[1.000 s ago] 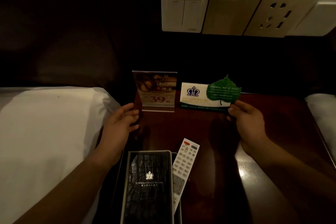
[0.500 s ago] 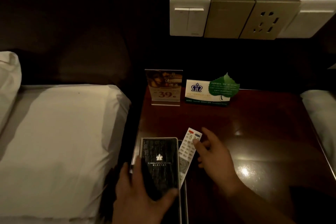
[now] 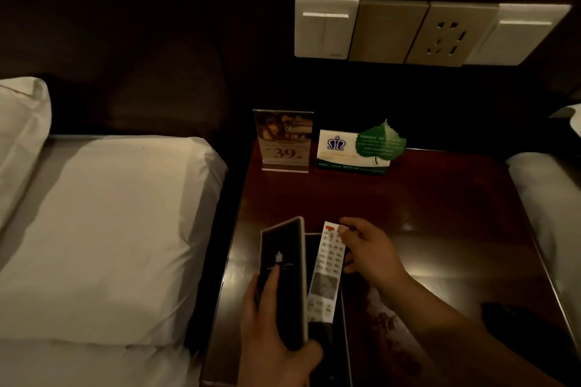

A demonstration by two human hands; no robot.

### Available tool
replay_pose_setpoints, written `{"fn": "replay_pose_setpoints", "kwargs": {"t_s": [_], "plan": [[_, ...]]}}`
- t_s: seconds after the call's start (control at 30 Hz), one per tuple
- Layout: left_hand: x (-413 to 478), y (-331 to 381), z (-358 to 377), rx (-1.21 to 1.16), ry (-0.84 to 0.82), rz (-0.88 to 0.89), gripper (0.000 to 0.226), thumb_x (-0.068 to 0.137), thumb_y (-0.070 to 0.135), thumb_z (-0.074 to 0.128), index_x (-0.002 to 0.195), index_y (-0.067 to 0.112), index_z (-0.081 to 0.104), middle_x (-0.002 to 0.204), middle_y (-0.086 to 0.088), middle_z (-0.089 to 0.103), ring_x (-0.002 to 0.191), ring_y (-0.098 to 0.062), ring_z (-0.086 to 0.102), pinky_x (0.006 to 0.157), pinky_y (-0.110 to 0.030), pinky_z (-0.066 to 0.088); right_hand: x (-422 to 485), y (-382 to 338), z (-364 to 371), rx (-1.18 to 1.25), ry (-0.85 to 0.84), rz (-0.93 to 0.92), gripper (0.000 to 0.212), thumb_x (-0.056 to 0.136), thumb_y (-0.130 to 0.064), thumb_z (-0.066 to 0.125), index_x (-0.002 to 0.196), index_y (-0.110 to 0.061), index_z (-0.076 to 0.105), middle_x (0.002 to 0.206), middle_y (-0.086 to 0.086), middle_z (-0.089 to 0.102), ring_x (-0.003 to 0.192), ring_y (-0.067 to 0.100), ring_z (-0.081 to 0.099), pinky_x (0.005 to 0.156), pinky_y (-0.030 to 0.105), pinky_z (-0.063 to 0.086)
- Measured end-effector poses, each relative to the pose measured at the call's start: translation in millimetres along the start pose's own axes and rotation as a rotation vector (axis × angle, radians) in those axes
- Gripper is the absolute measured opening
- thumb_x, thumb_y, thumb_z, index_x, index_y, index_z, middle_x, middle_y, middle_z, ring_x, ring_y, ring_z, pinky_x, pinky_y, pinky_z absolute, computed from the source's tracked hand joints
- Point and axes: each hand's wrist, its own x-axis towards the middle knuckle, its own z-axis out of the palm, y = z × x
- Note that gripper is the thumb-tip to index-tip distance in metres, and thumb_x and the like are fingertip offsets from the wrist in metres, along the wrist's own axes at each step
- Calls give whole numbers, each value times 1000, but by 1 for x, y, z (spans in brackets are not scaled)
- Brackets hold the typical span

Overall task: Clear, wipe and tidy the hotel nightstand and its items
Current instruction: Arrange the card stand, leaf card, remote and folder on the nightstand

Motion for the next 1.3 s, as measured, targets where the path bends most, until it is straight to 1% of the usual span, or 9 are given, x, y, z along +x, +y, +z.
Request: {"fn": "replay_pose_setpoints", "kwargs": {"t_s": [0.13,0.23,0.37,0.53,0.63,0.77,1.0,1.17,1.3], "plan": [[-4,-14,-28,-426,-69,47,98,52,18,68,137,59,45,138,17,57,120,-4,59,85,-20,55,4,-2,-6,-97,12,-50,28,97,-24,54,123,-15,59,90,-5,65,77,12,65,58,25,55],[2,-19,-37,-578,-122,36,94,47,24,68,134,55,52,125,6,68,109,-17,69,79,-32,59,5,-3,-3,-95,29,-83,24,96,-23,55,118,-16,62,92,-5,67,77,9,65,55,21,53],[6,-21,-38,-618,-139,38,88,50,24,68,132,54,55,127,2,68,111,-24,68,81,-40,60,7,-10,5,-142,49,-188,23,95,-26,57,116,-21,66,101,-2,68,91,16,66,77,38,58],[3,-24,-35,-578,-141,31,88,59,20,66,138,54,48,134,12,62,117,-17,65,89,-44,59,10,-18,14,-320,-32,-221,33,96,-32,55,124,-19,62,114,3,64,100,23,63,88,42,53],[0,-22,-32,-525,-116,43,88,65,12,61,139,56,45,141,9,54,125,-18,58,98,-51,54,9,-19,20,-443,-73,-286,37,97,-32,52,131,-17,57,104,1,52,83,18,57,77,32,47],[-1,-20,-27,-493,-80,45,90,62,13,60,141,53,43,145,7,49,126,-18,55,99,-51,53,10,-29,23,-468,-119,-246,34,99,-30,49,128,-14,58,110,5,59,94,24,61,85,44,54],[-3,-19,-26,-479,-66,45,91,61,15,61,142,54,42,147,12,46,127,-14,54,98,-49,54,13,-39,27,-97,-131,-149,10,94,-15,57,88,-19,65,88,9,69,83,29,69,69,48,61],[-4,-19,-27,-484,-64,55,95,52,32,63,142,55,41,148,5,46,131,-20,52,101,-54,51,16,-34,11,28,-132,-68,11,94,-10,57,90,-13,67,97,17,68,88,29,70,64,39,62],[-4,-20,-25,-454,-60,64,94,55,28,64,143,53,41,148,7,46,130,-17,52,100,-51,52,14,-28,13,63,-170,-5,9,94,-11,58,96,-10,67,101,17,69,86,30,71,63,35,61]]}}
